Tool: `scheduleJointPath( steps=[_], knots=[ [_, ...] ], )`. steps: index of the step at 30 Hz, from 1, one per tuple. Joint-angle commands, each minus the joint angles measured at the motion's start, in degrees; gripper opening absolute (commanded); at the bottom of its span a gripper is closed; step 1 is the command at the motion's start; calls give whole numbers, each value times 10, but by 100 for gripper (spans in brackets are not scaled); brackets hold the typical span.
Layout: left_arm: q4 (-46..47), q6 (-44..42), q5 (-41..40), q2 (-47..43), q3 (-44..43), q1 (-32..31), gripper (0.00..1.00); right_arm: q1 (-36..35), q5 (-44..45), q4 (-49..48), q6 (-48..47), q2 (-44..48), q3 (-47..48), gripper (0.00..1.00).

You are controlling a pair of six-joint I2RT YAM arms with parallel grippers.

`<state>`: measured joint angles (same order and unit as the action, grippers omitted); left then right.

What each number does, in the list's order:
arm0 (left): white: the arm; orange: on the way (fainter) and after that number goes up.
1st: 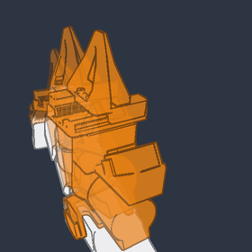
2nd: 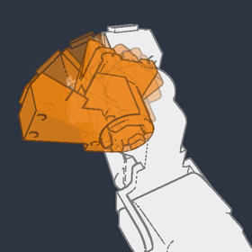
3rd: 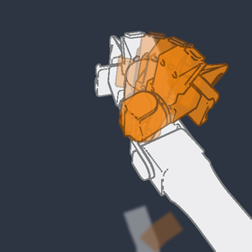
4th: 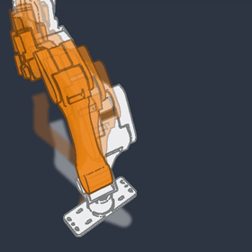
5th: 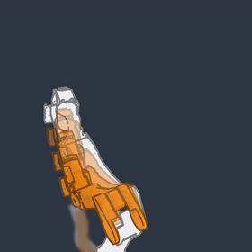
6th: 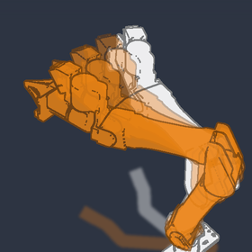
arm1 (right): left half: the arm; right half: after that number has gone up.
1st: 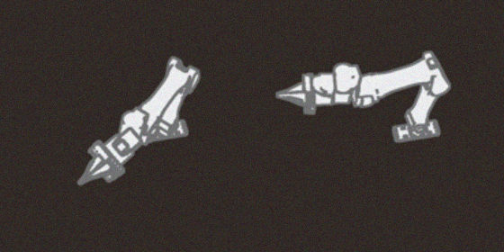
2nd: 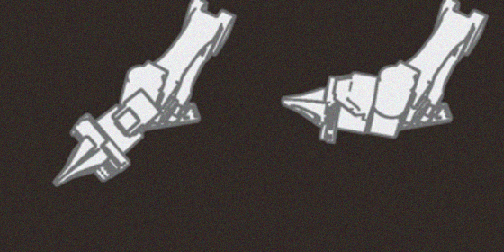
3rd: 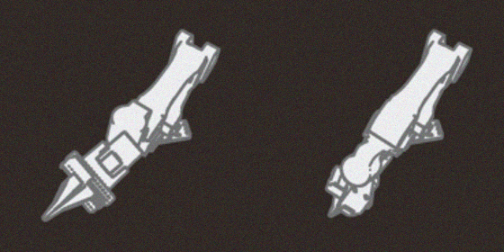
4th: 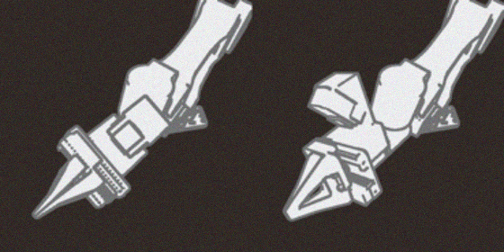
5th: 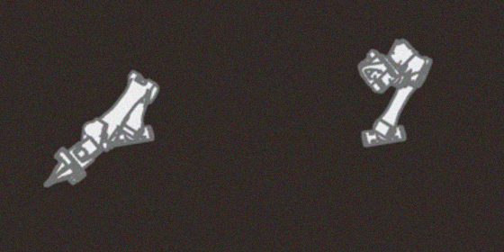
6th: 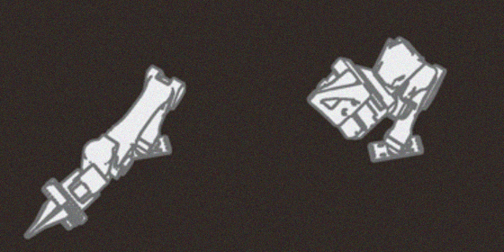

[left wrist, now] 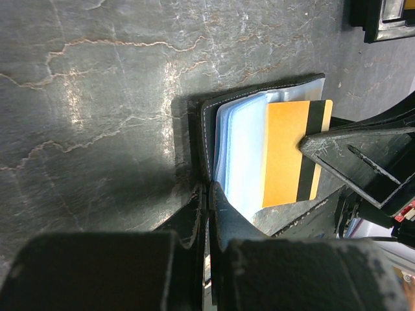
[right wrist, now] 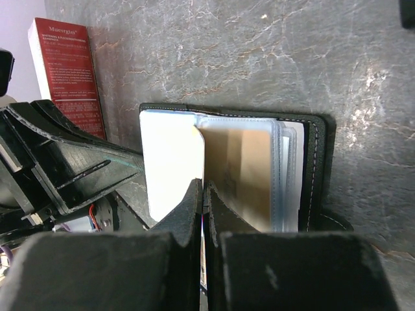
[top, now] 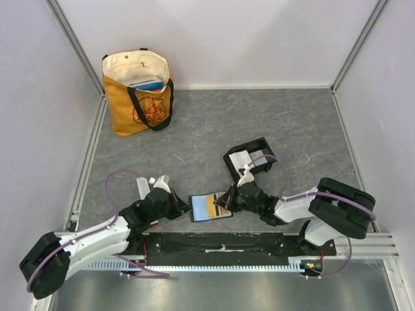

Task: Put the credit cards into the card holder
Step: Insert the credit card into the card holder.

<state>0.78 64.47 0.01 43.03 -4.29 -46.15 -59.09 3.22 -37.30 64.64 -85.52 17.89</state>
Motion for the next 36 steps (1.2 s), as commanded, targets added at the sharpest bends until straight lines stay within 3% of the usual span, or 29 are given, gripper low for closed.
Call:
scheduleJointPath(
  steps=[1,14,18,20,25,31,36],
  knots=[
    [5,20,-17,3,0,-3,2,-5,-22,-32,7,-30,-17,0],
    [5,17,-12,3,2,-1,2,-10,-48,-66,4,-73,12,0],
    [5,18,-12,2,2,-2,2,-19,-45,-25,-16,-69,35,1],
    [4,15,-12,2,1,-2,2,-29,-36,50,-39,-58,62,4],
    [1,15,-12,0,2,-2,2,-33,27,170,-68,-8,97,16],
    [-1,13,-8,-4,5,-3,2,-33,73,272,-101,27,132,48],
    [0,11,-7,-5,5,-2,2,-33,63,271,-105,22,139,52]
  ],
)
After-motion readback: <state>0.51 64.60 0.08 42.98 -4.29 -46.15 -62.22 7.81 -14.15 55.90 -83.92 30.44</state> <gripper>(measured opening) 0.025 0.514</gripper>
